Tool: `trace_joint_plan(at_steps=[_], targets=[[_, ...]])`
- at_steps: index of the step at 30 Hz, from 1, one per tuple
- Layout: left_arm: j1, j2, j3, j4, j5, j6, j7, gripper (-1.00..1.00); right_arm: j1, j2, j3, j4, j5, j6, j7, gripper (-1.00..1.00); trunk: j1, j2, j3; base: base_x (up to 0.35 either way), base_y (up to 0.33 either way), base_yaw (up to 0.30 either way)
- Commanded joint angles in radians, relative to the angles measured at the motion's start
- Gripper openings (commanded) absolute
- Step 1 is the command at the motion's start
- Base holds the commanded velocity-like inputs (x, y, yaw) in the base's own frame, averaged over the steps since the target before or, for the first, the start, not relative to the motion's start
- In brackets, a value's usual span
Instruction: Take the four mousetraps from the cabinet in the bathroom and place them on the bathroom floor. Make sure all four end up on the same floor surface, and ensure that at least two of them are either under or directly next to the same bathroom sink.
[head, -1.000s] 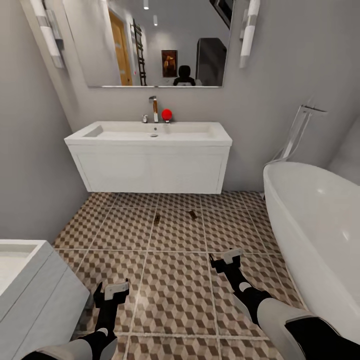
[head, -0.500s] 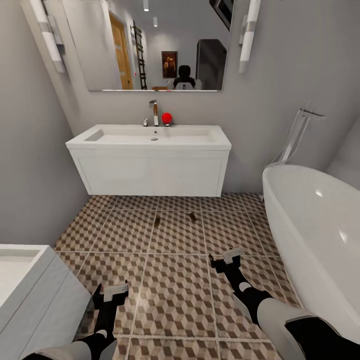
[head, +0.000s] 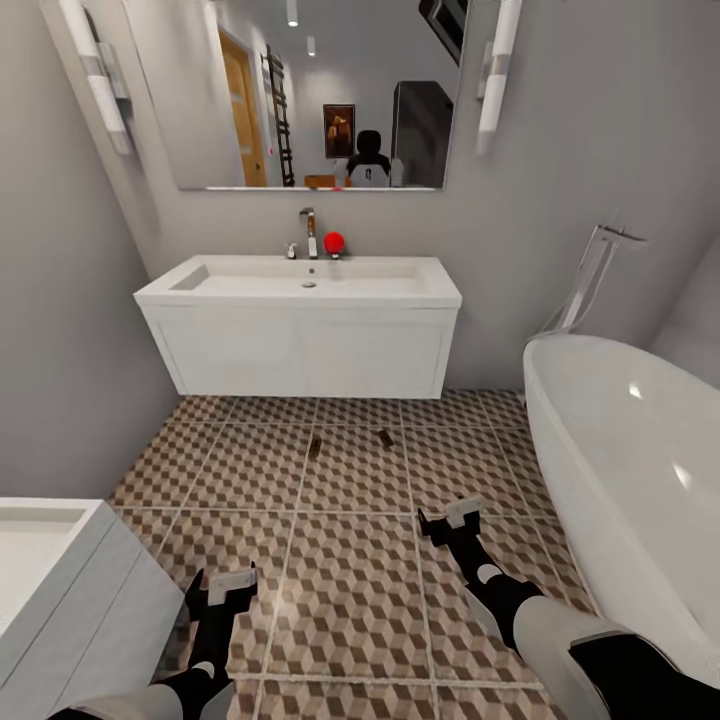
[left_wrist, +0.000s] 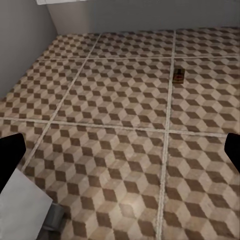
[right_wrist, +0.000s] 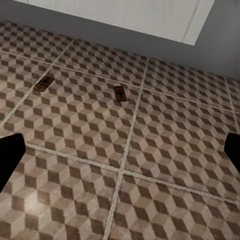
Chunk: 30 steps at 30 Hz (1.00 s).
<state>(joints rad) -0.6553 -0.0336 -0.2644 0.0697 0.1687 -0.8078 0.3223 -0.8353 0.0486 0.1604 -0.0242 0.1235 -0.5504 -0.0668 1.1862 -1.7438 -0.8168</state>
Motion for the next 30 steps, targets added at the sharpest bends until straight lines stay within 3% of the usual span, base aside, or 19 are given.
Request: trace_joint_plan(at_steps=[1, 30], targets=[[-0.002, -0.001, -0.009, 0.004, 0.008, -0.005, 0.001, 1.00, -0.001, 0.000, 0.001, 0.001, 0.010, -0.002, -0.007, 1.00, -0.004, 0.007, 0.002, 0.000, 0.000, 0.000], [-0.001, -0.002, -0.009, 0.004, 0.008, 0.006, 0.001, 1.00, -0.001, 0.000, 0.001, 0.001, 0.010, 0.001, -0.007, 1.00, -0.115, 0.210, 0.093, 0.000, 0.000, 0.000]])
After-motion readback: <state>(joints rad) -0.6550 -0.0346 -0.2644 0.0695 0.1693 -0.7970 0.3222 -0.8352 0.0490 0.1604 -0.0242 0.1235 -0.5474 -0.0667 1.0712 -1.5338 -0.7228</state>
